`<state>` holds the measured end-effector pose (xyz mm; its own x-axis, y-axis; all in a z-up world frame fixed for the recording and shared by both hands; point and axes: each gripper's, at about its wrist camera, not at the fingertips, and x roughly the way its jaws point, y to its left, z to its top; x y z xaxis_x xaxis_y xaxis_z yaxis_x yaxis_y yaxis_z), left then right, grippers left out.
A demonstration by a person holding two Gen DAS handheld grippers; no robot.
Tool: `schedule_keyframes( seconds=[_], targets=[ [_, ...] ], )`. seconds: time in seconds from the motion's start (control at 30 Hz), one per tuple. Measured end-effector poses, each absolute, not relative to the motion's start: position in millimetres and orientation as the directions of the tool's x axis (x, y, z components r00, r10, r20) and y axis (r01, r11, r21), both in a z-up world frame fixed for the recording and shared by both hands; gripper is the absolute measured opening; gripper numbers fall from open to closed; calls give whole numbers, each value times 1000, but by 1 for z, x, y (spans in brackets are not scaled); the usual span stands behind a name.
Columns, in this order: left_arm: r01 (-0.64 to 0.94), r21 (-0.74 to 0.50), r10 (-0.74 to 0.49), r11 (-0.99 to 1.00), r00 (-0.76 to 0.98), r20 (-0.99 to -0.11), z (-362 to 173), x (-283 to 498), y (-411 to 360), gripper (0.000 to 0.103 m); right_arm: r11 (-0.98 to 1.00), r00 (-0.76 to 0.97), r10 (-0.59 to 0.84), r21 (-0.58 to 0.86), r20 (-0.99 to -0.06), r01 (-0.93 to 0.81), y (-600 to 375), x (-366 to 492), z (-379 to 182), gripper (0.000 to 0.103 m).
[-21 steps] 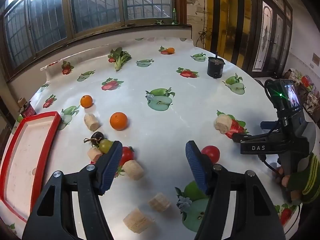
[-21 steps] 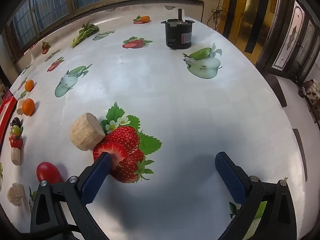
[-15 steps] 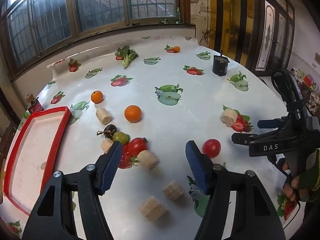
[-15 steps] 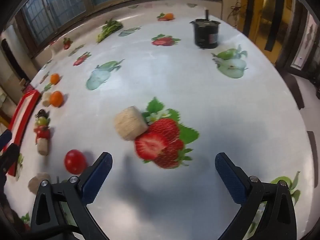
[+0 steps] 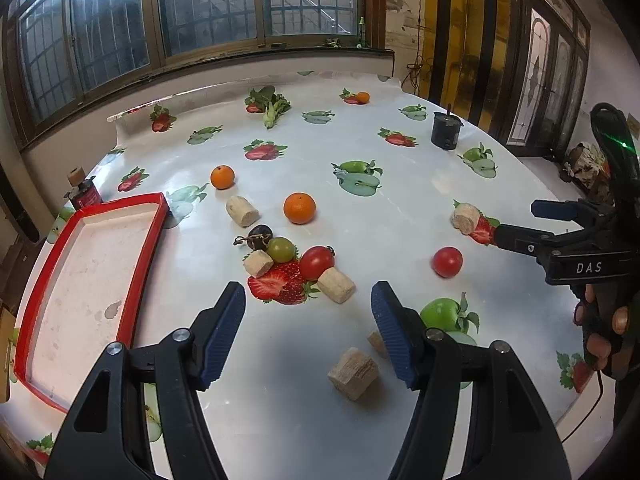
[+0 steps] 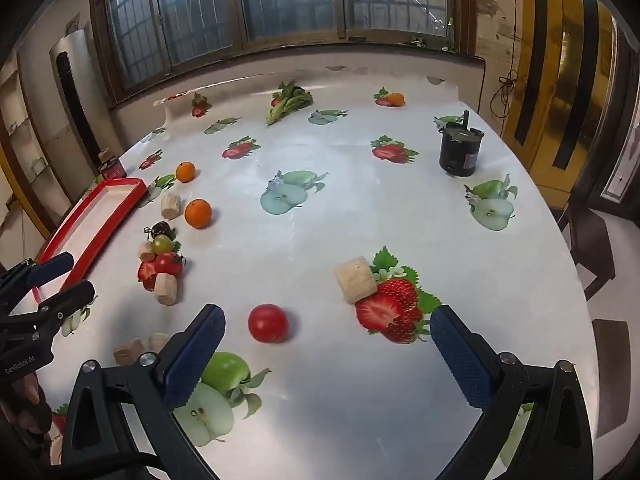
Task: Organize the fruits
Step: 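Move the left tool toward a beige cylinder while the right tool approaches the red tomato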
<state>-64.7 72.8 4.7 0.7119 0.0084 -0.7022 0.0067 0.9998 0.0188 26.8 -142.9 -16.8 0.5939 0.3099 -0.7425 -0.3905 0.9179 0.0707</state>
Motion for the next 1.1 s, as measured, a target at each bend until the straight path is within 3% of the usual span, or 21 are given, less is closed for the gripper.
schedule_keyframes(
  seconds=[0.17,0.47,1.1],
  targets=[
    [27,27,1,999,685,-728,-3,-71,76,65,887,579,296,-6,-760,-461,-128,15,-15,103],
    [23,41,15,999,677,-736,-5,-79,75,65,805,499,362,-6,-787,-594,-114,-2,-10,100],
    [45,41,-1,998,678,-735,-2,-83,69,65,770,478,361,-34,-800,-637,-99,-14,-8,98]
  ],
)
